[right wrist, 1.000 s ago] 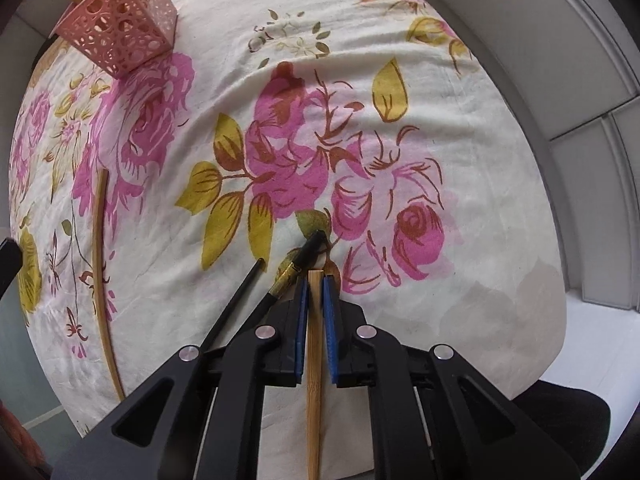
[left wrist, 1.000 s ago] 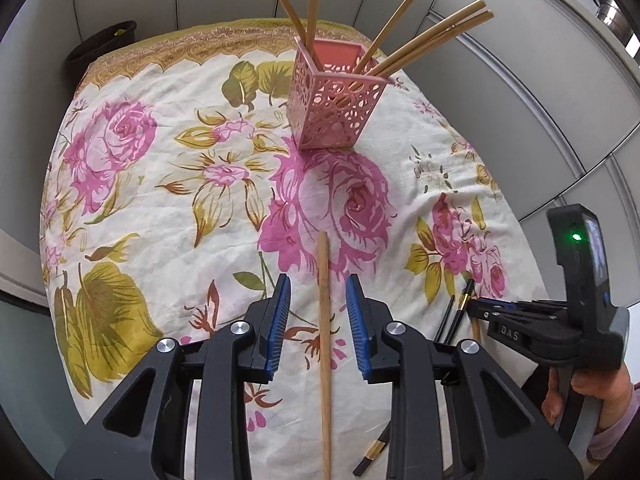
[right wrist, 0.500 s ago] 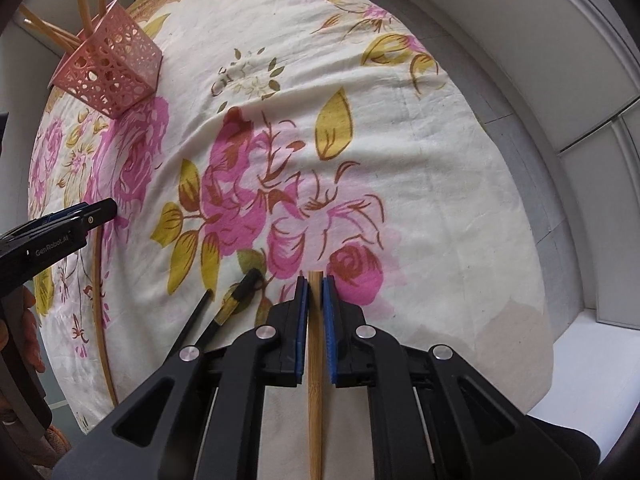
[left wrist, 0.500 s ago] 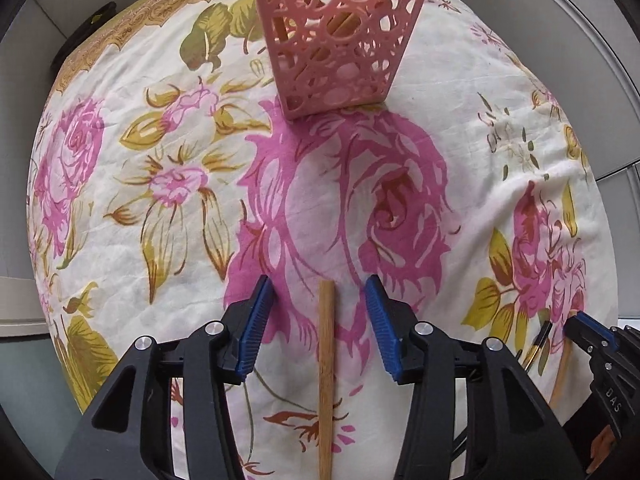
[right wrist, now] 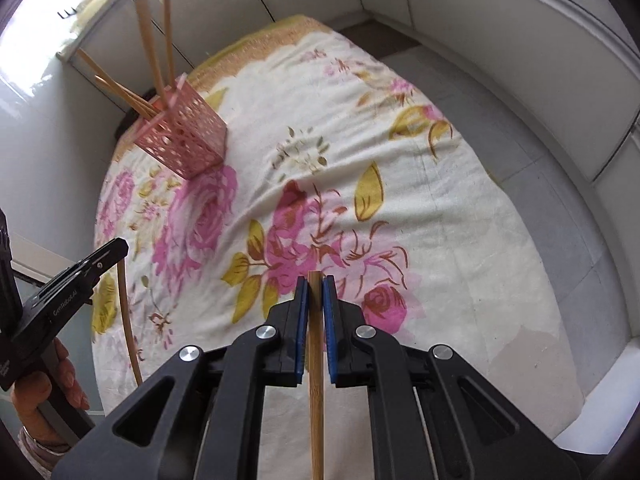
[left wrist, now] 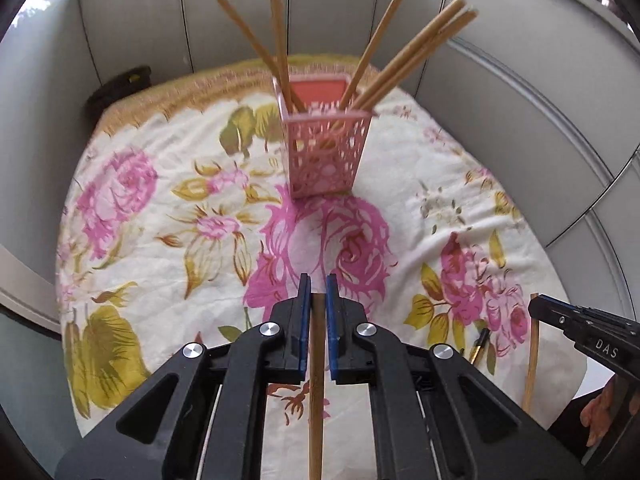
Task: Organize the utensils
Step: 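Carry both chopsticks to the pink holder and insert the left tool's chopstick, then lower the right tool's chopstick into the pink holder and open both tools, then move both open tools down toward the two black chopsticks on the cover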
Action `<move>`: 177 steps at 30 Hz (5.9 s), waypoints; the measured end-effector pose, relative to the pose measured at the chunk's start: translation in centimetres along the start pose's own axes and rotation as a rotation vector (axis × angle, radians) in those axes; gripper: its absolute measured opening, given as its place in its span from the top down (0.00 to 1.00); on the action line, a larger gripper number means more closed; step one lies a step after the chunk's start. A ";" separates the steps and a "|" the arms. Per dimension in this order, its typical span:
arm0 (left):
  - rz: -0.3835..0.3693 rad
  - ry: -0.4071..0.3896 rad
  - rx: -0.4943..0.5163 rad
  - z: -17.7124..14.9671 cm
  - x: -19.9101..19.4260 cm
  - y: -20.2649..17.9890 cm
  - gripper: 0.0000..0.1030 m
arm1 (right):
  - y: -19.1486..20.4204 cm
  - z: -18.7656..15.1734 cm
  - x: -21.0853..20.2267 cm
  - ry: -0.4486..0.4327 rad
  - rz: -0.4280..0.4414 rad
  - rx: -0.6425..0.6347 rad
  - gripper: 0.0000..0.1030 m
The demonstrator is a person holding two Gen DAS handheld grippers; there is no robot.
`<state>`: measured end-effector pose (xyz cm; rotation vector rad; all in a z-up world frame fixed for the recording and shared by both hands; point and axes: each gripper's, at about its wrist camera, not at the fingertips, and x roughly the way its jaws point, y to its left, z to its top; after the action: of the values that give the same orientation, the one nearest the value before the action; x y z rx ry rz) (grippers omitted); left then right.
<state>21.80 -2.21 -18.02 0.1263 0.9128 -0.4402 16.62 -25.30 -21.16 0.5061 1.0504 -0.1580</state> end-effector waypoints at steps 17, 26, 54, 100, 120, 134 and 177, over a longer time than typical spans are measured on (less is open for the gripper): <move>-0.027 -0.426 -0.015 1.6 -14.9 -4.2 0.94 | 7.4 0.6 -16.2 -0.406 0.158 -0.230 0.92; -0.012 -0.449 0.005 5.7 -16.1 -4.5 0.94 | 9.0 4.4 -17.9 -0.421 0.167 -0.239 0.92; 0.037 -0.531 -0.091 18.9 -11.7 -1.4 0.94 | 15.3 17.8 -18.0 -0.581 0.198 -0.260 0.92; 0.084 -0.568 -0.301 10.7 -17.2 4.6 0.07 | 14.2 12.3 -14.5 -0.641 0.007 -0.190 0.07; 0.030 -0.004 0.099 3.2 -5.9 -6.8 0.07 | -0.6 -2.4 -15.2 -0.391 -0.105 0.049 0.07; 0.012 0.499 0.346 -2.3 7.8 -12.0 0.60 | -6.0 -6.4 -8.7 -0.014 0.089 0.247 0.07; -0.041 0.575 0.349 -6.0 1.0 -1.0 0.45 | -1.2 -3.6 -3.5 0.083 0.051 0.104 0.07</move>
<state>17.46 -1.72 -22.37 0.5757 1.3968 -0.6135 11.61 -25.00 -20.00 0.6376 1.1129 -0.1488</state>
